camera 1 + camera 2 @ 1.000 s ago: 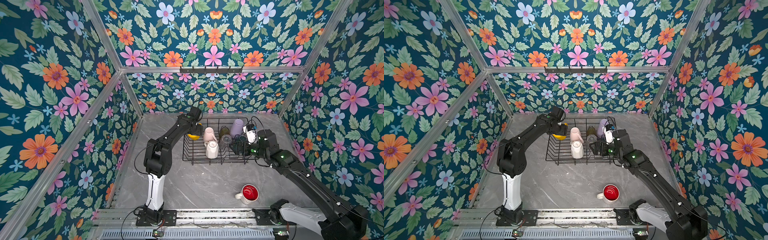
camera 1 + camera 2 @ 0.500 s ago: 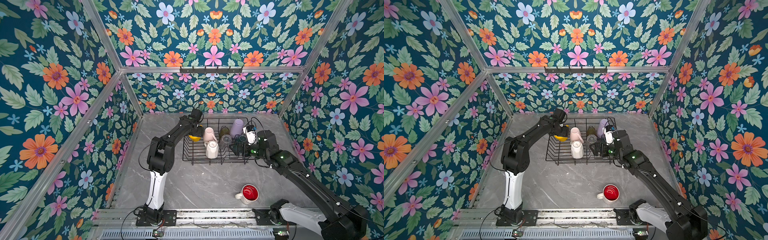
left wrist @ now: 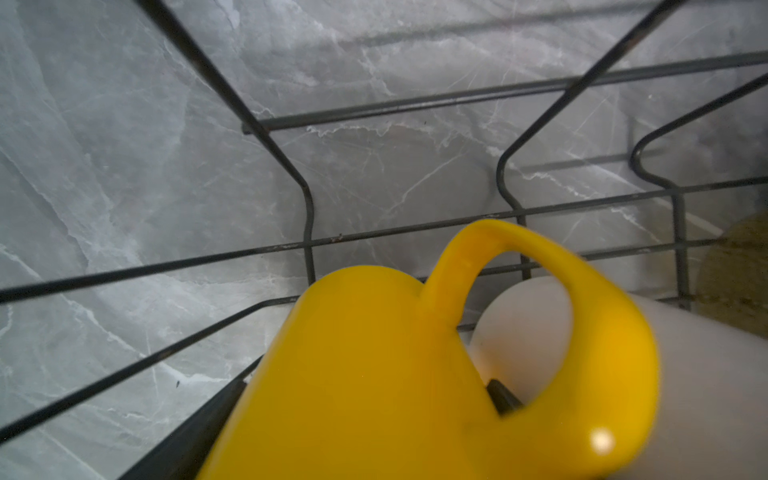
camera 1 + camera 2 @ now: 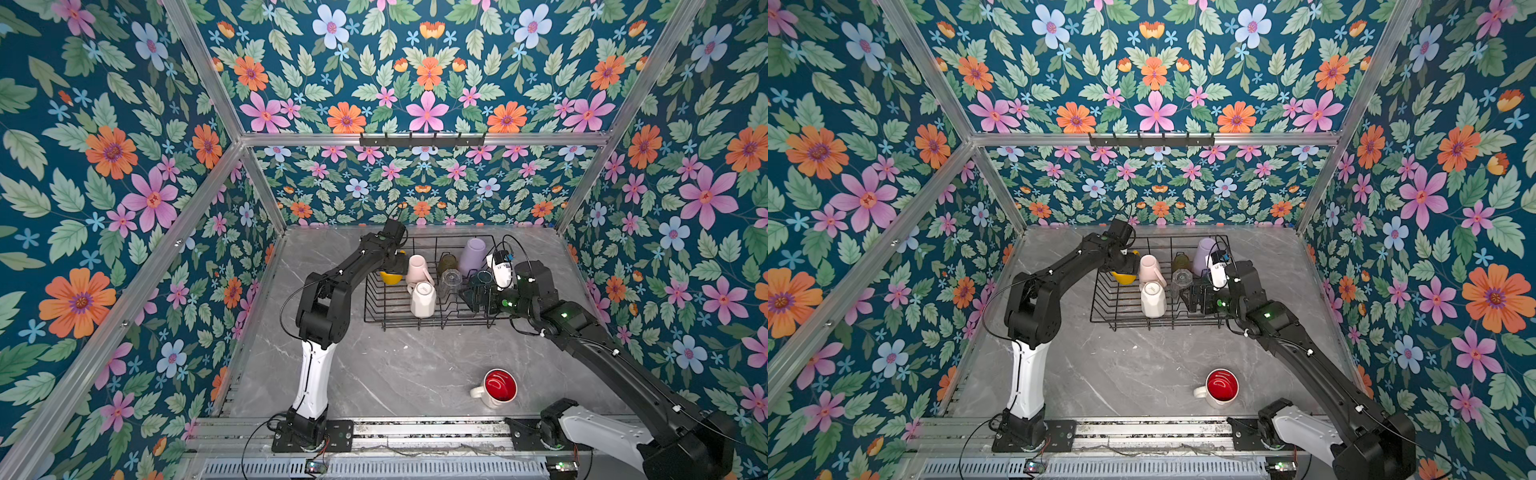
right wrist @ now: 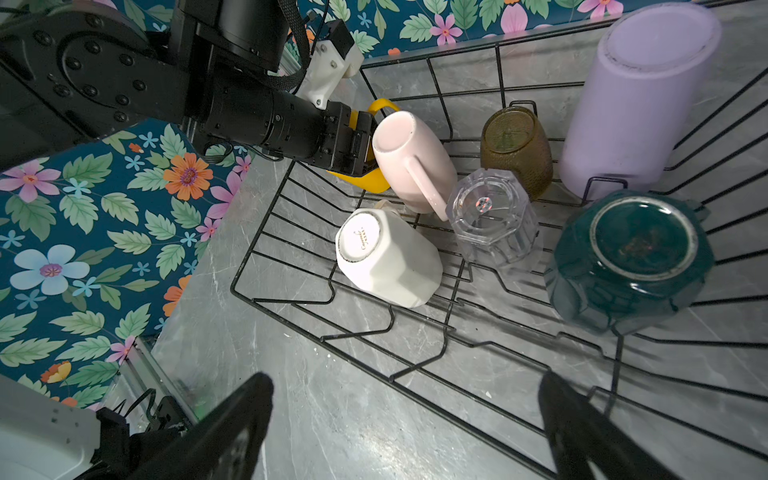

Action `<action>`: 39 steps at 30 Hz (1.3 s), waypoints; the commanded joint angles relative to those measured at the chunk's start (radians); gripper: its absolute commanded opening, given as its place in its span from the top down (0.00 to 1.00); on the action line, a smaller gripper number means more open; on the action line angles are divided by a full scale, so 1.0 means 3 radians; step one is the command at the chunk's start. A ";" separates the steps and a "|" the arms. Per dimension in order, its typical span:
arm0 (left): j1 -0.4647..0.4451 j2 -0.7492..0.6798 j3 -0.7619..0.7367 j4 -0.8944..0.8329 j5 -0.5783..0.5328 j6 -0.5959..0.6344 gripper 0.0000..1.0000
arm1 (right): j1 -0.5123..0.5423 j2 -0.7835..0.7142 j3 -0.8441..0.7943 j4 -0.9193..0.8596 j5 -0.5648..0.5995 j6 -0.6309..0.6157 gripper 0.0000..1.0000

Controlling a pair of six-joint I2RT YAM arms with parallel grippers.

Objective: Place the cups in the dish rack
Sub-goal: 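Lower the yellow mug upside down into the rack with the left gripper, then open the left gripper and lift while the right moves to the red-filled mug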

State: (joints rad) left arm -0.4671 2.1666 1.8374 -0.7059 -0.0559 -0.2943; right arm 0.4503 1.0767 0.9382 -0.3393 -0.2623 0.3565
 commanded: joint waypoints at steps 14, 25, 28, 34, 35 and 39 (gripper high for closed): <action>0.0012 -0.0349 -0.0216 0.0224 -0.0099 -0.0014 0.00 | -0.0003 0.0049 0.0138 -0.0377 0.0099 -0.0091 0.02; 0.0013 -0.1425 -0.1054 0.1275 -0.0285 -0.0121 0.00 | 0.0174 0.0174 0.0263 -0.1466 0.0497 -0.0081 0.14; 0.0017 -0.1951 -0.1555 0.1850 -0.0300 -0.0125 0.00 | 0.0394 0.0176 0.0245 -0.1761 0.0817 0.0042 0.15; 0.0025 -0.2683 -0.2244 0.2513 -0.0334 -0.0163 0.00 | 0.0559 0.0016 0.0015 -0.2031 0.0859 0.0432 0.27; 0.0028 -0.2785 -0.2334 0.2589 -0.0334 -0.0159 0.00 | 0.0571 -0.0025 -0.0043 -0.2075 0.0859 0.0500 0.28; 0.0033 -0.3041 -0.2531 0.2696 -0.0340 -0.0146 0.00 | 0.0588 -0.0204 -0.0194 -0.2289 0.0895 0.0739 0.41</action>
State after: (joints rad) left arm -0.4599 1.2846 1.0962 0.0120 -0.1467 -0.3370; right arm 0.6209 1.0386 0.8944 -0.9440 -0.0200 0.4961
